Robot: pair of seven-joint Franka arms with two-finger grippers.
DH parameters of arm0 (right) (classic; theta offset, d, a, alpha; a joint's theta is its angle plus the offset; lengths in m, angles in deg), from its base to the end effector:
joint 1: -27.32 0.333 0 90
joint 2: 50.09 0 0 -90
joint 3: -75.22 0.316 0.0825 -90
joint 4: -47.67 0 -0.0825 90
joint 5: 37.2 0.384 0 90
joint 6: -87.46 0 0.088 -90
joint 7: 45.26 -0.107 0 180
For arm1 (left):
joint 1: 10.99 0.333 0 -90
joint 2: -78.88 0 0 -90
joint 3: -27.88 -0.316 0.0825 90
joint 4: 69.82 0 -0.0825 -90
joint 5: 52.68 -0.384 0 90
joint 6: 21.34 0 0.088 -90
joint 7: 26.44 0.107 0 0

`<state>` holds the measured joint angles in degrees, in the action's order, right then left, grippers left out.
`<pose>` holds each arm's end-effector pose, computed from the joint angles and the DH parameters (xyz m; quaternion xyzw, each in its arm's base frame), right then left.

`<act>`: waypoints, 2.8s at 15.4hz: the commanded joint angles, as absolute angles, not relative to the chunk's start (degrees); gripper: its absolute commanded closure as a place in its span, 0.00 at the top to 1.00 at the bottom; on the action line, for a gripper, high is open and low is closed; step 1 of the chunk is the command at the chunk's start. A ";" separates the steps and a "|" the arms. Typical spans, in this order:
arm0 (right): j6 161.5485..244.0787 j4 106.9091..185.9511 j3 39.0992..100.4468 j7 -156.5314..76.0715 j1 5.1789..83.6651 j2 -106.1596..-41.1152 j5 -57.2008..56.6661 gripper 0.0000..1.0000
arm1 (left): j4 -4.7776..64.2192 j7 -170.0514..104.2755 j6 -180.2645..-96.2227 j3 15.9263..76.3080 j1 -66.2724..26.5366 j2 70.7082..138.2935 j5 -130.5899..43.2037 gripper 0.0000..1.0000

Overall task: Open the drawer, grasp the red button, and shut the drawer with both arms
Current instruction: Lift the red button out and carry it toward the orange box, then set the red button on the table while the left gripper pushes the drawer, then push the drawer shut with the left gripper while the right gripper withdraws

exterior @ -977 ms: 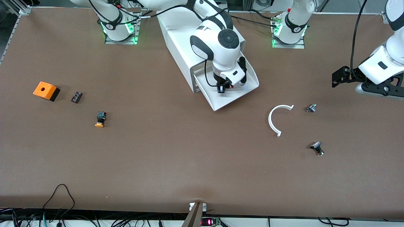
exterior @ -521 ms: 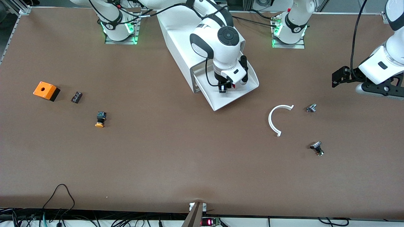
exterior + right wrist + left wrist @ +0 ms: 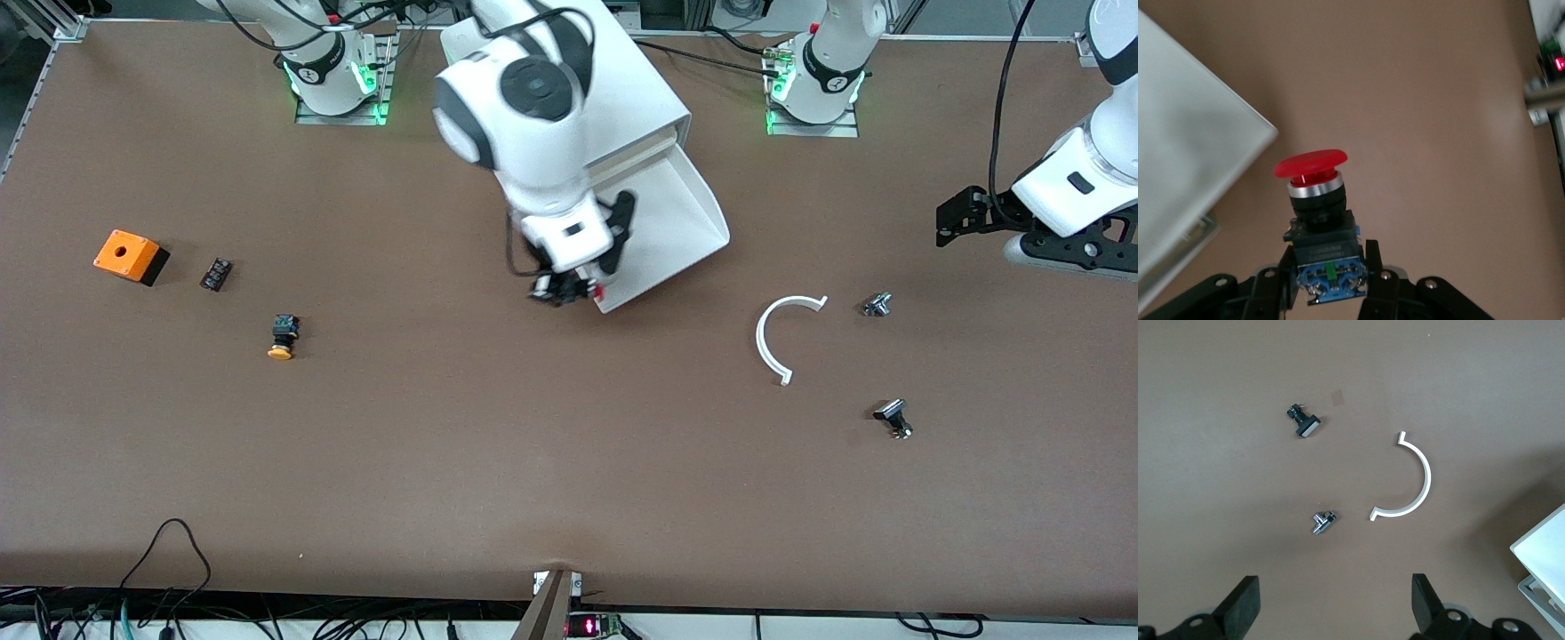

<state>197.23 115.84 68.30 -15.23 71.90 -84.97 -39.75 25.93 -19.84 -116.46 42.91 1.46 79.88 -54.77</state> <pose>0.5736 0.4686 0.4453 0.8170 0.5708 0.0642 0.0509 0.5635 -0.0207 0.5752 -0.9964 0.0819 0.0145 0.0154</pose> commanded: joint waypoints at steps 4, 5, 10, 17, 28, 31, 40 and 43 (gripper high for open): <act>203.37 133.86 67.58 -25.21 58.82 -77.87 -39.58 0.23 | 24.05 -20.20 -115.30 43.26 1.58 81.25 -55.41 1.00; 204.52 137.11 67.49 -26.70 57.57 -76.90 -39.66 0.23 | 23.96 -20.28 -115.30 43.35 1.57 81.25 -55.41 1.00; 207.94 147.40 67.31 -44.27 52.21 -76.28 -40.36 0.23 | 23.96 -20.20 -115.21 43.61 1.31 81.69 -55.32 1.00; 229.90 164.55 67.40 -45.35 48.07 -77.59 -41.16 0.23 | 25.45 -20.89 -119.05 45.01 0.87 83.62 -54.18 1.00; 212.92 152.55 67.49 -50.89 47.80 -75.31 -39.84 1.00 | 42.24 -44.16 -154.03 47.92 -8.70 93.19 -53.30 1.00; 205.25 147.70 67.49 -50.89 47.72 -73.74 -39.58 1.00 | 46.10 -50.94 -160.02 47.92 -11.77 94.79 -53.30 1.00; 189.68 139.69 69.59 -50.97 40.08 -66.53 -37.73 1.00 | 57.71 -78.00 -165.84 48.53 -23.99 91.45 -53.39 1.00; 188.71 139.61 74.16 -50.89 34.28 -63.63 -37.99 1.00 | 60.52 -86.71 -165.05 53.61 -24.79 89.78 -53.39 1.00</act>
<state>190.14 139.34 70.38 -50.18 38.72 -66.44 -38.41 56.67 -81.21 -165.90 50.77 -23.91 93.63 -54.07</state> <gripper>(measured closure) 0.000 0.000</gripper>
